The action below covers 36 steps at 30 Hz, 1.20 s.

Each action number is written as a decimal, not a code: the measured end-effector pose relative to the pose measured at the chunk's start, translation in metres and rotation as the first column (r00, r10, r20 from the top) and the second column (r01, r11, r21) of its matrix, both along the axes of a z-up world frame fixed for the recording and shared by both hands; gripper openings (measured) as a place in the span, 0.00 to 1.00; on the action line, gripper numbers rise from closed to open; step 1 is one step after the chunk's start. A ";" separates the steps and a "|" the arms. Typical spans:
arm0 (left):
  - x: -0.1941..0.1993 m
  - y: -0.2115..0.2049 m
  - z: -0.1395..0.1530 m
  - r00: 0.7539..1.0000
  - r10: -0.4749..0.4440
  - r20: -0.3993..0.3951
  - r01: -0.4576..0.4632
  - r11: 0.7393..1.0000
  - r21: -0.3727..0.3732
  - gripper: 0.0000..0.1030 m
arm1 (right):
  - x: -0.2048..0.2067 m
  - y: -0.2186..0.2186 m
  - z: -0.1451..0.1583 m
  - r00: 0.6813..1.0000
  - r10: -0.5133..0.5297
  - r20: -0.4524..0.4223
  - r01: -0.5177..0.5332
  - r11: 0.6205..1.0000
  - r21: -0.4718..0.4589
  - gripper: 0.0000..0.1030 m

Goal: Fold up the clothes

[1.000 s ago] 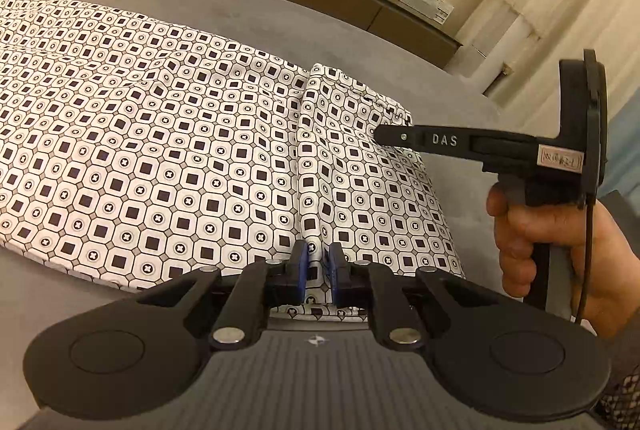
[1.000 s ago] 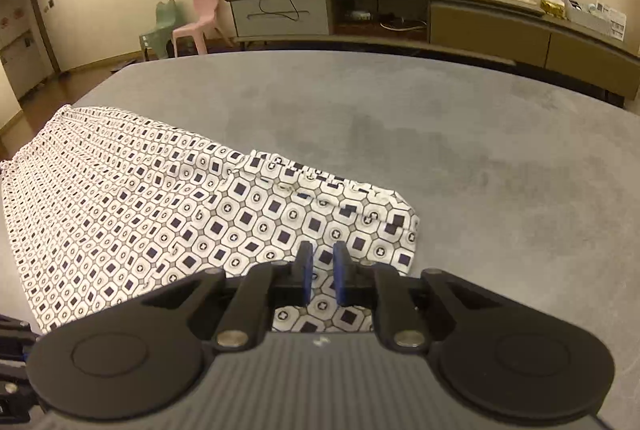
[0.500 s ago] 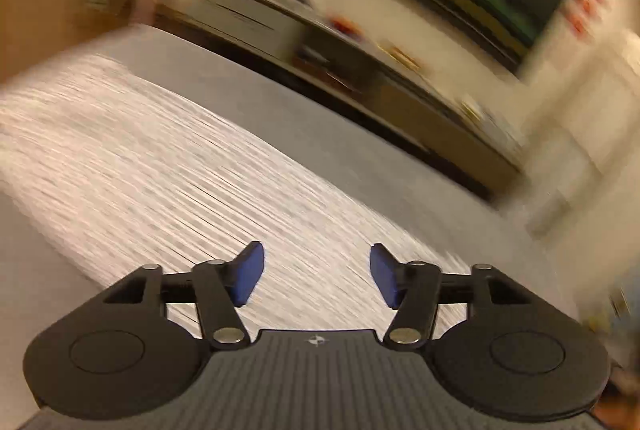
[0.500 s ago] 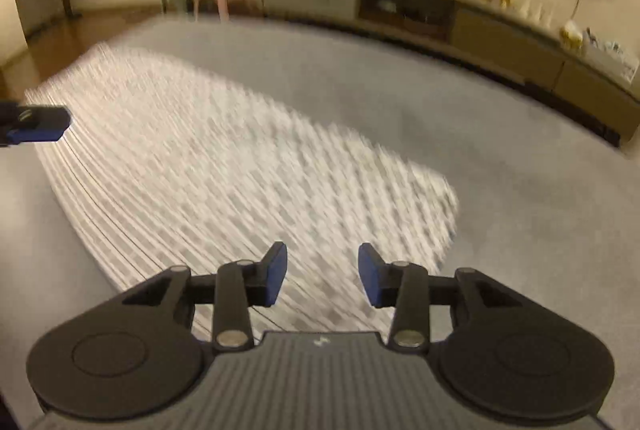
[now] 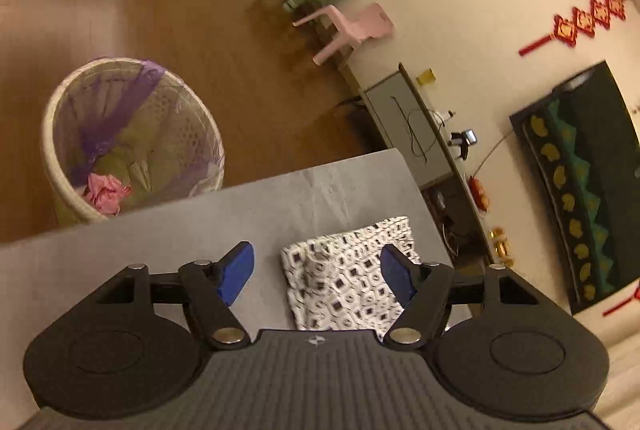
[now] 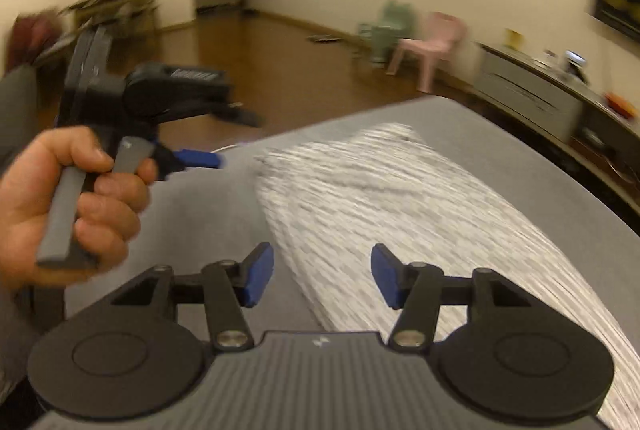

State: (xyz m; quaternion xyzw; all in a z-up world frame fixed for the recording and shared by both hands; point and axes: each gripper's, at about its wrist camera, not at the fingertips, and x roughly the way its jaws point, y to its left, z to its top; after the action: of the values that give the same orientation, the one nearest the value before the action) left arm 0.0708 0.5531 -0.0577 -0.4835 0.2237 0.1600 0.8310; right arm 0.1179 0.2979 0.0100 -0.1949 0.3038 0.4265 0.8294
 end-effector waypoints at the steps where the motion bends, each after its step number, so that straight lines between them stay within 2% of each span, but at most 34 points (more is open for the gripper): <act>1: 0.003 0.003 -0.003 1.000 -0.008 -0.005 0.008 1.000 -0.005 0.72 | 0.003 0.020 -0.008 1.000 0.019 0.014 -0.019 1.000 -0.021 0.54; 5: 0.013 0.007 -0.013 0.998 -0.062 0.026 0.062 0.998 -0.022 0.73 | 0.026 0.079 -0.039 0.998 0.033 0.045 -0.029 0.997 -0.078 0.55; 8: 0.023 0.008 -0.019 0.993 -0.115 0.041 0.116 0.993 -0.018 0.74 | 0.044 0.096 -0.052 1.000 0.017 0.014 -0.016 0.997 -0.069 0.51; 9: 0.026 0.005 -0.020 0.990 -0.131 0.044 0.132 0.991 -0.014 0.75 | 0.047 0.095 -0.051 1.000 0.012 0.007 -0.012 0.998 -0.055 0.46; 10: 0.029 0.002 -0.021 0.988 -0.148 0.046 0.148 0.989 -0.009 0.76 | 0.050 0.094 -0.051 1.000 0.008 -0.001 -0.008 0.999 -0.041 0.13; 11: 0.032 -0.001 -0.023 0.985 -0.164 0.049 0.165 0.986 -0.005 0.79 | 0.053 0.094 -0.050 1.000 0.003 -0.008 -0.003 1.000 -0.028 0.03; 12: 0.035 -0.004 -0.024 0.982 -0.181 0.051 0.181 0.984 0.000 0.81 | 0.056 0.093 -0.050 1.000 -0.001 -0.015 0.001 1.000 -0.014 0.03; 16: 0.046 -0.016 -0.029 0.967 -0.246 0.061 0.245 0.969 0.019 0.80 | 0.055 0.067 -0.036 0.997 0.017 -0.076 -0.009 0.995 0.100 0.03; 17: 0.049 -0.018 -0.030 0.963 -0.262 0.063 0.261 0.965 0.024 0.73 | 0.055 0.062 -0.033 0.995 0.030 -0.093 -0.019 0.992 0.121 0.03; 18: 0.052 -0.021 -0.031 0.958 -0.278 0.065 0.277 0.961 0.028 0.40 | 0.055 0.057 -0.031 0.993 0.044 -0.110 -0.028 0.989 0.143 0.03; 19: 0.055 -0.024 -0.033 0.956 -0.288 0.052 0.287 0.958 0.028 0.25 | 0.054 0.052 -0.029 0.990 0.058 -0.127 -0.037 0.986 0.164 0.03; 21: 0.055 -0.028 -0.033 0.963 -0.268 0.019 0.267 0.962 0.048 0.11 | 0.054 0.045 -0.029 0.986 0.074 -0.147 -0.053 0.989 0.141 0.10; 23: 0.053 -0.028 -0.031 0.969 -0.246 0.009 0.245 0.968 0.059 0.10 | 0.056 0.030 -0.026 0.979 0.080 -0.188 -0.057 0.990 0.127 0.33; 25: 0.049 -0.028 -0.028 0.973 -0.229 0.012 0.228 0.971 0.065 0.10 | 0.063 0.007 -0.017 0.970 0.075 -0.231 -0.040 0.987 0.153 0.37; 28: 0.050 -0.037 -0.019 0.973 -0.229 -0.005 0.228 0.968 0.109 0.10 | 0.093 -0.029 0.003 0.966 -0.033 -0.256 0.094 0.968 0.233 0.37; 29: 0.051 -0.041 -0.016 0.973 -0.229 -0.014 0.229 0.965 0.125 0.10 | 0.110 -0.033 0.004 0.959 -0.104 -0.265 0.165 0.962 0.219 0.32; 31: 0.053 -0.049 -0.009 0.972 -0.233 -0.031 0.235 0.957 0.169 0.10 | 0.147 -0.034 -0.004 0.929 -0.235 -0.287 0.286 0.947 0.149 0.19; 34: 0.053 -0.066 0.003 0.965 -0.255 -0.065 0.263 0.921 0.287 0.10 | 0.185 -0.031 -0.033 0.879 -0.379 -0.288 0.397 0.918 0.002 0.17; 36: 0.053 -0.077 0.009 0.956 -0.282 -0.078 0.291 0.886 0.361 0.10 | 0.186 -0.031 -0.043 0.885 -0.385 -0.261 0.388 0.921 -0.040 0.13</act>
State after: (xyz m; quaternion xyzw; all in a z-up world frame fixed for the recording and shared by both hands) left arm 0.1234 0.4758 -0.0482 -0.2787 0.2684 0.0805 0.9186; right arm 0.3038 0.2669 -0.0333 -0.0665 0.4411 0.2770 0.8510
